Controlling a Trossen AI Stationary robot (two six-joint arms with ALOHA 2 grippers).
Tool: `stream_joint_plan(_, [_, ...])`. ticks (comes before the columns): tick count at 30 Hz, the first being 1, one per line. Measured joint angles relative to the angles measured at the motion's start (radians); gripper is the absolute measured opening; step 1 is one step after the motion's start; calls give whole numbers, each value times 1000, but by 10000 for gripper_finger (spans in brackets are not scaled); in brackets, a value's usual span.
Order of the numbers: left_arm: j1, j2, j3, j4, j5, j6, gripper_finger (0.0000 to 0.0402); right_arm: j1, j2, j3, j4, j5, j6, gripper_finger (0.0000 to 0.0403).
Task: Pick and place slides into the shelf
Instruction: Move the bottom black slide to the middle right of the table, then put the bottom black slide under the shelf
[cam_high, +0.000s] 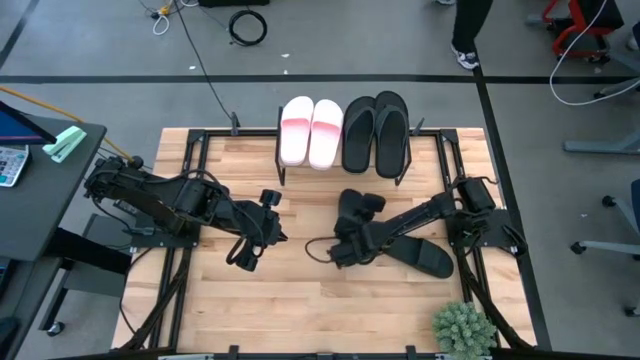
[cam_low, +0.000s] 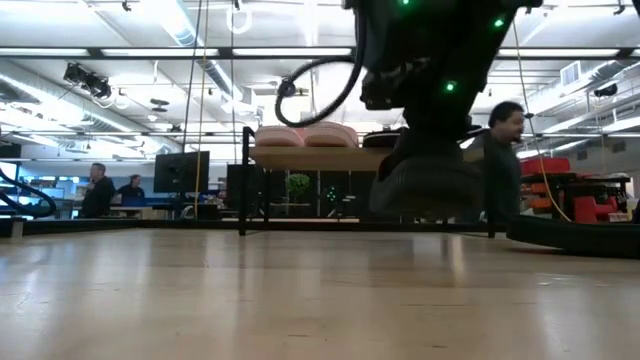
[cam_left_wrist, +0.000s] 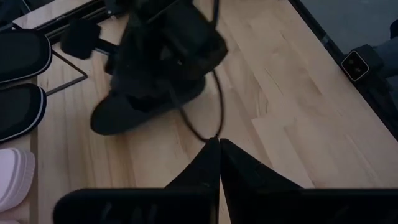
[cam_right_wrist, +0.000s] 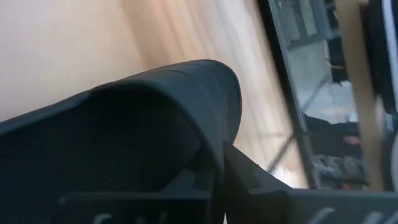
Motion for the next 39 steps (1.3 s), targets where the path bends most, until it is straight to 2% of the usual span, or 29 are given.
stream_joint_plan(3, [0,0,0,0,0,0,12,-34,-1,1,-55,-8,19,17])
stream_joint_plan(8, [0,0,0,-1,0,-24,19,-95,-1,1,-108,-155,17,17])
stream_joint_plan(12, [0,0,0,0,0,-24,24,-124,-1,1,-131,-190,7,31])
stream_joint_plan(17, [0,0,0,0,0,-24,19,-142,-2,1,-133,-265,-2,84])
stream_joint_plan(22, [0,0,0,-1,0,-24,14,-134,-11,1,-147,-251,1,152])
stream_joint_plan(26, [0,0,0,0,0,-32,19,-109,-47,1,-159,-240,15,182])
stream_joint_plan(31, [-1,0,0,-1,0,-49,24,-46,-145,2,-157,-316,39,184])
stream_joint_plan(35, [-2,0,0,0,0,-49,18,19,-242,2,-115,-439,145,170])
stream_joint_plan(39, [-2,0,0,-1,0,-49,13,105,-300,-7,120,-496,151,138])
